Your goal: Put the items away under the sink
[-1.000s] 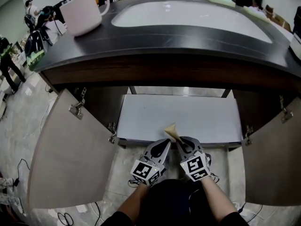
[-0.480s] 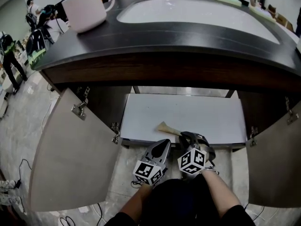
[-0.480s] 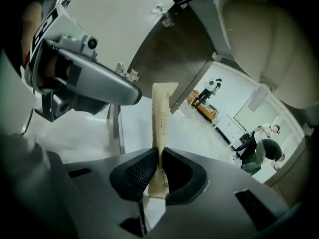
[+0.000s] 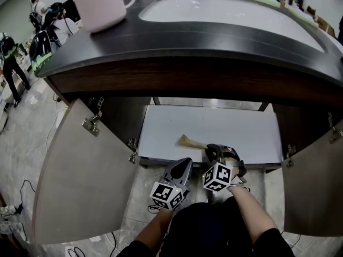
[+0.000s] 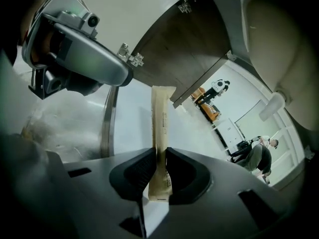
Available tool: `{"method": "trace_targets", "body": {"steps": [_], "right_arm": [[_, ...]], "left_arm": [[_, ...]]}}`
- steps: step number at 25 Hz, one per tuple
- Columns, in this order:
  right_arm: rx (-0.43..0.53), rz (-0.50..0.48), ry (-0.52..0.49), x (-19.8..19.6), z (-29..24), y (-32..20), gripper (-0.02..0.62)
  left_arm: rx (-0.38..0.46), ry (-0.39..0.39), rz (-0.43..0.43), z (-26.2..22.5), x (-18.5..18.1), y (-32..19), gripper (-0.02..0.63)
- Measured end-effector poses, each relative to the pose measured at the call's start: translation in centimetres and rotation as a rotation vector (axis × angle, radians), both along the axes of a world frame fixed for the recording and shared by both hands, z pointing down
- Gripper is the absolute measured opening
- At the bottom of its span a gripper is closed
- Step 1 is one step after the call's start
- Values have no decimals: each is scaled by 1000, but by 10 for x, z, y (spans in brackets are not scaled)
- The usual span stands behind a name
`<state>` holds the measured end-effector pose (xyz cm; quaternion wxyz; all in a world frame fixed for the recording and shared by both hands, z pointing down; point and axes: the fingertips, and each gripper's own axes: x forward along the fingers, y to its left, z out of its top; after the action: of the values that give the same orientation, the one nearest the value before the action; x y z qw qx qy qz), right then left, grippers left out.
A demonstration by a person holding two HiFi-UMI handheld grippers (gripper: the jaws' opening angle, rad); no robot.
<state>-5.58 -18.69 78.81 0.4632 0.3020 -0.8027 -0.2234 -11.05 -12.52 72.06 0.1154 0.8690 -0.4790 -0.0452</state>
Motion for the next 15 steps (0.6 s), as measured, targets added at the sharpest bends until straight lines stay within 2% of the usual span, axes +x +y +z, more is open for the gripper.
{"method": "trace_targets", "body": {"steps": [6, 10, 15], "right_arm": [[-6, 20, -27, 2, 1, -4, 60], [-12, 39, -70, 3, -3, -5, 85], [-40, 73, -148, 8, -9, -2, 87]], "left_arm": [[-10, 13, -5, 3, -3, 1, 12], [-11, 14, -4, 4, -3, 2, 12], [-8, 21, -1, 2, 2, 2, 12]]}}
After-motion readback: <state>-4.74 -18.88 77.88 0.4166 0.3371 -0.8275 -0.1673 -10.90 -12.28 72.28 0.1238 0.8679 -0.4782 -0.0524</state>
